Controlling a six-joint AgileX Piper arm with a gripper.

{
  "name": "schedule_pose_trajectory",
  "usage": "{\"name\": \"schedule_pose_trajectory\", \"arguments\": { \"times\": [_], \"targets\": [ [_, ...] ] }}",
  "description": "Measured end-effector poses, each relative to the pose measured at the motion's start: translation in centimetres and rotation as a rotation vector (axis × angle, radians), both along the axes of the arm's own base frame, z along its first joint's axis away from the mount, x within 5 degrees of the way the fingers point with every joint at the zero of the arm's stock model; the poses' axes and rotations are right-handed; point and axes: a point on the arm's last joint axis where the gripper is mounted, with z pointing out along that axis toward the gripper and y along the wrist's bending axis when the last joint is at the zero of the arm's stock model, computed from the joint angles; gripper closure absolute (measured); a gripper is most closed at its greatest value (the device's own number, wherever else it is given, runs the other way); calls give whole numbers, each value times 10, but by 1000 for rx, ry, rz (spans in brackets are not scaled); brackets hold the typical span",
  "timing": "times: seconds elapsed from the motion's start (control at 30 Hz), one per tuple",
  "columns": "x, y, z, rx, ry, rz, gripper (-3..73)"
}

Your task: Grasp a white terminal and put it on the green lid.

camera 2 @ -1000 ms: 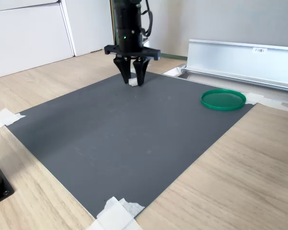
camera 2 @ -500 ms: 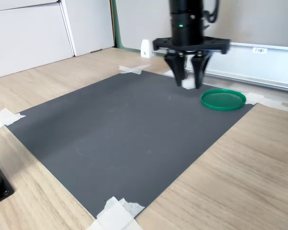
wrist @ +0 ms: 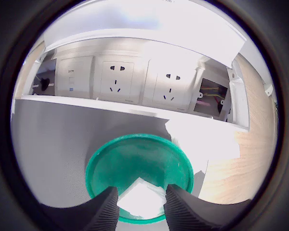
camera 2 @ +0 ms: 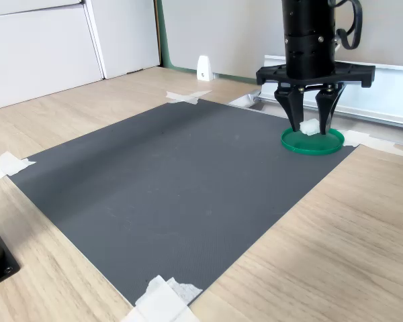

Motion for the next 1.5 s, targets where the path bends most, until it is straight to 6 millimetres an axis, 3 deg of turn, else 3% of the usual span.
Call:
{"name": "schedule_pose_trajectory", "arguments": {
  "times": [0.57,1.03,1.13,1.27,1.4,1.5],
  "targets": [
    [-2,3,-4,30,43,35,321],
    [-1,2,0,0,23,65,130],
    [-4,3,19,-15,-21,65,123],
    [-15,9,65,-6,-129,51,140],
    [-34,19,111,18,-235,39,227],
    [-59,29,145,23,-332,18,334]
  ]
}}
